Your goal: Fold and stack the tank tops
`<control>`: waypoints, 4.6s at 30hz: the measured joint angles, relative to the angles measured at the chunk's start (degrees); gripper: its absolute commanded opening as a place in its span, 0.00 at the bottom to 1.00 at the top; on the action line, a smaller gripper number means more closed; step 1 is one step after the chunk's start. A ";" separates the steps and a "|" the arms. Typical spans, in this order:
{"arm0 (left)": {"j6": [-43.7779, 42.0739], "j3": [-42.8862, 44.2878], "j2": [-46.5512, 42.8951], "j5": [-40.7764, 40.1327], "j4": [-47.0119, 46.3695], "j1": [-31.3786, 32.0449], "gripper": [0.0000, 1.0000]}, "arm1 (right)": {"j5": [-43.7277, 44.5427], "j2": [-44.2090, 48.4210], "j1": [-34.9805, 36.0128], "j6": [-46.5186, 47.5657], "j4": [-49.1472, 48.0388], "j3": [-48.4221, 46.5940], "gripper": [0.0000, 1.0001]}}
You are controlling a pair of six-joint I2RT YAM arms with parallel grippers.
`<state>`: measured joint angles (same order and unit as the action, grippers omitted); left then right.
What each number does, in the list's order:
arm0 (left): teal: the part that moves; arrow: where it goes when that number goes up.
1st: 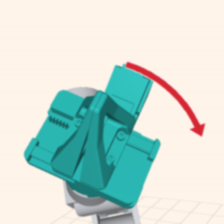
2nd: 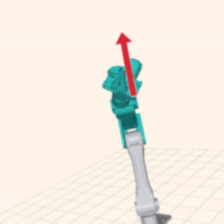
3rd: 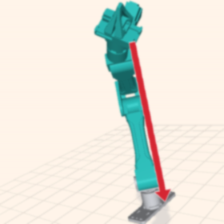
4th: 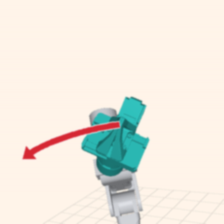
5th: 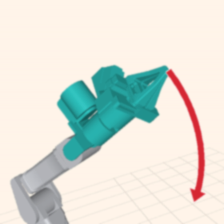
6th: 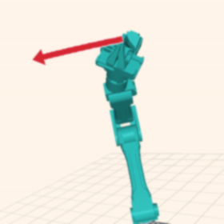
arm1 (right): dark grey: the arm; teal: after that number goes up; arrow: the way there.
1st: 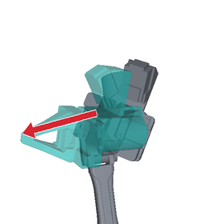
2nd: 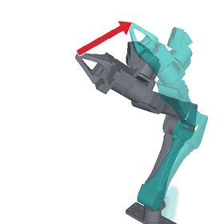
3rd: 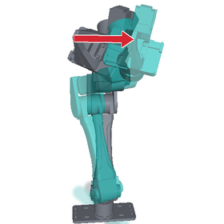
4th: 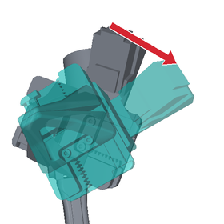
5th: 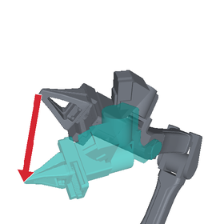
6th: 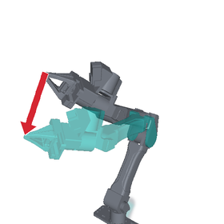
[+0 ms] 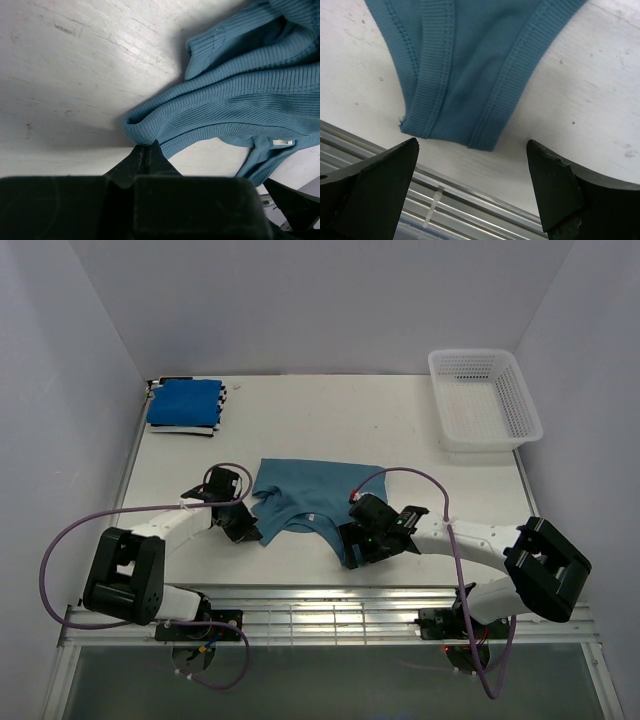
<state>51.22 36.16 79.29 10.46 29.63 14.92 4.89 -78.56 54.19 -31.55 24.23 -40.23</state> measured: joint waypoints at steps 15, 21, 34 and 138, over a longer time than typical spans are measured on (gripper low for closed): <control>-0.11 -1.40 -16.52 -2.14 -0.28 2.40 0.00 | 5.81 -5.64 2.56 -2.45 -0.46 -4.39 0.08; -0.15 3.87 -20.92 -1.92 1.90 2.51 0.00 | 8.72 1.64 2.56 -0.42 4.87 -8.52 0.08; -3.30 33.09 -21.46 -6.93 2.45 2.58 0.00 | 7.63 12.94 -1.55 12.76 9.25 -33.70 0.08; -16.74 75.93 58.66 -2.86 -8.20 -3.04 0.98 | -21.29 -18.56 -39.28 10.34 -32.70 -7.45 0.90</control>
<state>34.48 112.09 137.95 7.60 21.43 11.88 -16.40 -97.12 14.92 -21.21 -8.47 -47.68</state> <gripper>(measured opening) 0.977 0.899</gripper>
